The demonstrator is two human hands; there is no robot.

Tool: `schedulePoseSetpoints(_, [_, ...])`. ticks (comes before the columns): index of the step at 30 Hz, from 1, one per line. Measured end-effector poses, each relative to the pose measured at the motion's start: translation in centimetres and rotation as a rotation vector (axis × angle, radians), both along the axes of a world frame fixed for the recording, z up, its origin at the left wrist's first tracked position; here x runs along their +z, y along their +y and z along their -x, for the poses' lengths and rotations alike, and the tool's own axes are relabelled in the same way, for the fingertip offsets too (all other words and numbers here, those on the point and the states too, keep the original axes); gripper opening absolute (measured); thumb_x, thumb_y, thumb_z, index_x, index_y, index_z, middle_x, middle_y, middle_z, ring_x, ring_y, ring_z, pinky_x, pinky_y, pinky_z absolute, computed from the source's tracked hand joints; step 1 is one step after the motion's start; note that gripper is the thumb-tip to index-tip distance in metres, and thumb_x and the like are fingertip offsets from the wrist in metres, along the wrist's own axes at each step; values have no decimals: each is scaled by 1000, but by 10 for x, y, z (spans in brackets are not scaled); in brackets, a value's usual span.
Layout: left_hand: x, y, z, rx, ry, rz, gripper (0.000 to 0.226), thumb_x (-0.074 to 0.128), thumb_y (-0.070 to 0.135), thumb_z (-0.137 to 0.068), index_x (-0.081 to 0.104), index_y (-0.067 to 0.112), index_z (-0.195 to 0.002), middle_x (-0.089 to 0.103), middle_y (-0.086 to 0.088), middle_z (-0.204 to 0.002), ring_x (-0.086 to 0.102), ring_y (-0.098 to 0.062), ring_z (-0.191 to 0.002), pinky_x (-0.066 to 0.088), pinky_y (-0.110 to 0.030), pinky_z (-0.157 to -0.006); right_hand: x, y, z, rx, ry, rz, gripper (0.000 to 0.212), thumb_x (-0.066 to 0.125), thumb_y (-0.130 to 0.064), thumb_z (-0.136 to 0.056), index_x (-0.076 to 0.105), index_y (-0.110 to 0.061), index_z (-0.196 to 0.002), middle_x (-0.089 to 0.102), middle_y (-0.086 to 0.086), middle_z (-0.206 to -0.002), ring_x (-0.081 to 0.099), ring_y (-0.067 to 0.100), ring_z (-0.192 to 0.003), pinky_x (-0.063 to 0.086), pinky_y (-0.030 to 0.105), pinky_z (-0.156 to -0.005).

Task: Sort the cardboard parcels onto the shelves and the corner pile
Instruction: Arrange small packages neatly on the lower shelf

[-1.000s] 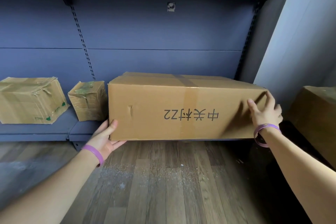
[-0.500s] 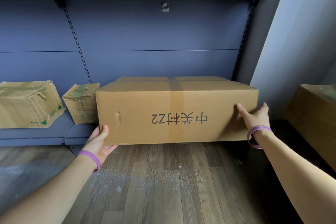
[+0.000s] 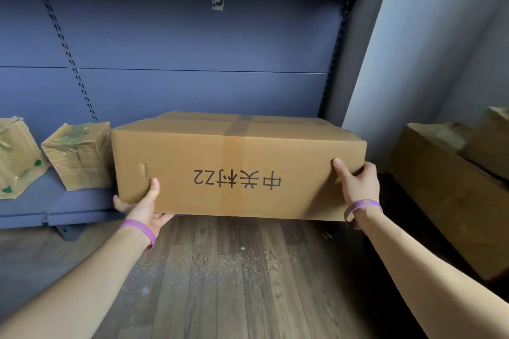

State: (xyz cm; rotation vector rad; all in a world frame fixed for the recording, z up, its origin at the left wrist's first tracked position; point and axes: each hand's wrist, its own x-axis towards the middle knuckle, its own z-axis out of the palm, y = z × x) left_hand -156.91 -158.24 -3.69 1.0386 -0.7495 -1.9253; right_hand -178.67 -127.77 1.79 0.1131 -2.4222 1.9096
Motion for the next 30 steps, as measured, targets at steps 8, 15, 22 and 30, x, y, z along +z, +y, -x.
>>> schedulePoseSetpoints(8, [5,-5,4,-41,0,-93,104,77,17,-86,2,48,-151,37,-16,-149,49,-45,-127,48,-66,-93,8,-20,-40,-32,225,-17,52,78,-52,-75,46,-20,-101,51,-12,-92,54,14,-91,47,33,-81])
schedulePoseSetpoints(15, [2,5,18,-227,-29,-92,106,71,6,-88,0,52,-151,34,-21,-153,41,-45,-135,41,-68,-102,6,-55,-83,-8,344,-76,60,75,-55,-75,51,-7,-104,47,2,-103,46,25,-102,42,39,-90])
schedulePoseSetpoints(22, [7,16,22,-254,-33,-121,127,88,-4,-64,11,46,-151,39,-21,-147,45,-44,-132,54,-63,-86,-4,-35,-59,-43,291,-21,51,72,-53,-81,49,-15,-106,52,4,-108,53,26,-105,48,46,-91])
schedulePoseSetpoints(30, [21,18,23,-372,70,-171,94,76,44,-79,21,24,-153,46,-30,-137,54,-45,-121,50,-59,-96,0,-26,-37,-133,284,26,39,62,-47,-92,44,-20,-115,49,-6,-110,52,14,-101,45,34,-87])
